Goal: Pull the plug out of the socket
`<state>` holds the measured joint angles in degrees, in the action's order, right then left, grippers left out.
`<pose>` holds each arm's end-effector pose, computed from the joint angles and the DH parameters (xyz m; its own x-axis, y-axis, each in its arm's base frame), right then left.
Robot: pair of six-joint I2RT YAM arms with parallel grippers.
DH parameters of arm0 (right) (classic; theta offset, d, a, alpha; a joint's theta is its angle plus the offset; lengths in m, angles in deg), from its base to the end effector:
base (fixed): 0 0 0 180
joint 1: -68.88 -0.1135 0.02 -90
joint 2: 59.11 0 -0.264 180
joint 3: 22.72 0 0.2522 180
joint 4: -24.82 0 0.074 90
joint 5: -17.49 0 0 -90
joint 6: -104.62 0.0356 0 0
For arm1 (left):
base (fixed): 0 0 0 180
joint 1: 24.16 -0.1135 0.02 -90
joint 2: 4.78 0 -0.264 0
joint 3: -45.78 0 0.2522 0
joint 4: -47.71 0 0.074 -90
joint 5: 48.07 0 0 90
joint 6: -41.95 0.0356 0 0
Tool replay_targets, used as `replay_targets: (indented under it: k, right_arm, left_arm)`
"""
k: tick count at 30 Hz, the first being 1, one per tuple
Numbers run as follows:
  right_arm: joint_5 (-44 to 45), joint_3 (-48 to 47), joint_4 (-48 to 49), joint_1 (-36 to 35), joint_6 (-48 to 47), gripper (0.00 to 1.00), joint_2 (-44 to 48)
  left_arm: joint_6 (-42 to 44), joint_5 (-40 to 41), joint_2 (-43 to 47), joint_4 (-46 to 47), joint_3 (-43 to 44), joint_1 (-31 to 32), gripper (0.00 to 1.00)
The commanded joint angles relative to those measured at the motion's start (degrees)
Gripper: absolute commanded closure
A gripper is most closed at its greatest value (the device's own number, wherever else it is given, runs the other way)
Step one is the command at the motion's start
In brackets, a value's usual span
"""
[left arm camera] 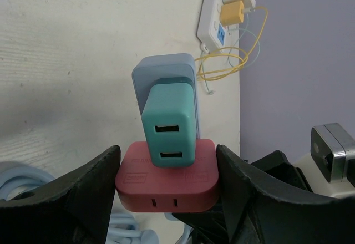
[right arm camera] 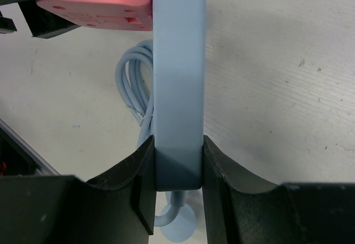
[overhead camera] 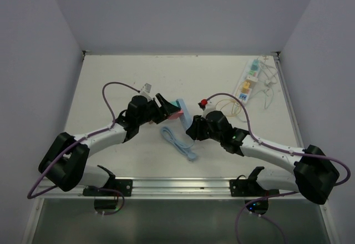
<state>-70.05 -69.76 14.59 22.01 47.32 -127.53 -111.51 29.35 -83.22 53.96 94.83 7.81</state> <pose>0.1728 0.1822 0.2096 -0.6819 0.0615 -0.7288 -0.3990 0.8039 0.4412 0.2392 -0.1584 0.2056 -0.7633 -0.5529 -0.3343 0.0086 0.5087 -0.8609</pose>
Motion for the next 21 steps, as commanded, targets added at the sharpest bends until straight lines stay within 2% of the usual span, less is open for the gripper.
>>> replay_targets:
  k: [1,4,5,8,15,21]
  right_arm:
    - [7.3,0.2,3.8,0.5,1.7,1.00,-0.2]
    - [10.7,0.6,1.7,0.8,1.2,1.00,-0.7]
    - [12.9,0.6,0.8,0.9,1.1,1.00,-0.8]
    - [16.3,1.2,-1.6,1.6,1.6,1.00,-1.2]
    - [17.7,1.7,-3.0,3.5,3.1,1.00,-1.3]
    - [17.7,1.3,-2.7,3.9,2.0,1.00,-0.9]
  left_arm:
    - [0.2,-0.5,2.7,0.3,-0.6,0.3,0.86]
    - [0.4,-0.8,3.6,-1.5,-0.3,0.1,0.99]
    - [0.4,-1.1,3.9,-2.1,-0.2,-0.1,1.00]
    - [0.0,-2.5,5.2,-4.0,-0.5,-0.9,1.00]
    - [1.1,-4.0,10.7,-10.4,-0.7,-2.2,1.00]
    - [1.7,-10.5,12.2,-11.2,-3.0,-6.7,1.00]
